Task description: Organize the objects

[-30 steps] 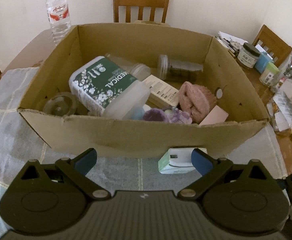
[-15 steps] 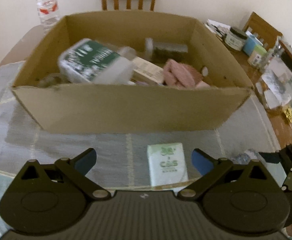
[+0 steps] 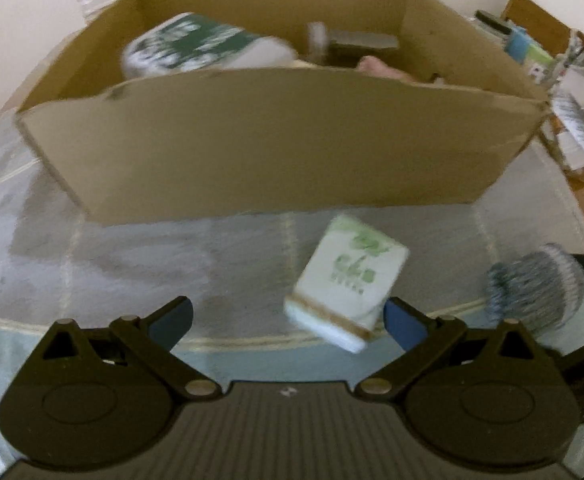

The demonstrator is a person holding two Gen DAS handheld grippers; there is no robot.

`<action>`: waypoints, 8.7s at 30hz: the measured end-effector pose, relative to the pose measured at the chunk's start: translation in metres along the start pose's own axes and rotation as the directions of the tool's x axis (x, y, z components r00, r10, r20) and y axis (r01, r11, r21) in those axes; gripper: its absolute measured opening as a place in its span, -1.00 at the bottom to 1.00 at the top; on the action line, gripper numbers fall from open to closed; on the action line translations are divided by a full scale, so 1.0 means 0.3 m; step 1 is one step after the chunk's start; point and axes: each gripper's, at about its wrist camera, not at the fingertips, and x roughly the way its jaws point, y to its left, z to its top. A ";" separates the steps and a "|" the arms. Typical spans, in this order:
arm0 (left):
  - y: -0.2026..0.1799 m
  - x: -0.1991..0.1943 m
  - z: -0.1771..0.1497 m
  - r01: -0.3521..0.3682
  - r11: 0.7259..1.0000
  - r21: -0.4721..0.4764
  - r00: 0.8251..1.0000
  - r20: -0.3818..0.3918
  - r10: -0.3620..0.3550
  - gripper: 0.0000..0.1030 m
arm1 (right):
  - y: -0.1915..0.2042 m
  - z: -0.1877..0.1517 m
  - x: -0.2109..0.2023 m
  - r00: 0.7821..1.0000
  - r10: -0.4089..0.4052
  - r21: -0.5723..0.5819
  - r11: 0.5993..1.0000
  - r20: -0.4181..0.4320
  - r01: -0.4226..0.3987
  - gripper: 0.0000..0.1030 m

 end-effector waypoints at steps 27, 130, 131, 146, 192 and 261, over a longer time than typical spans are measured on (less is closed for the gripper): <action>-0.076 0.035 0.009 0.022 0.997 0.078 0.999 0.027 -0.024 0.97 | 0.020 -0.016 -0.020 0.999 -0.007 0.017 1.000 -0.035 0.008 1.00; 0.179 -0.375 0.415 0.080 0.959 0.270 0.976 0.172 -0.130 0.93 | 0.039 0.782 -0.220 0.990 0.122 -0.254 0.962 0.066 -0.102 0.58; 0.188 -0.377 0.411 0.076 0.960 0.268 0.978 0.169 -0.125 0.93 | 0.044 0.796 -0.209 0.990 0.127 -0.252 0.962 0.060 -0.108 0.58; 0.245 -0.376 0.381 0.036 0.954 0.299 0.988 0.134 -0.080 0.94 | 0.105 0.921 -0.057 0.994 0.108 -0.267 0.958 0.001 -0.104 1.00; 0.204 -0.432 0.206 -0.059 0.998 0.004 0.997 0.054 0.059 0.96 | 0.166 0.428 -0.326 0.994 -0.082 0.258 0.961 -0.070 0.098 1.00; 0.207 -0.489 0.248 -0.056 0.998 -0.030 0.997 0.060 0.058 0.97 | 0.175 0.483 -0.396 0.995 -0.100 0.272 0.957 -0.025 0.103 1.00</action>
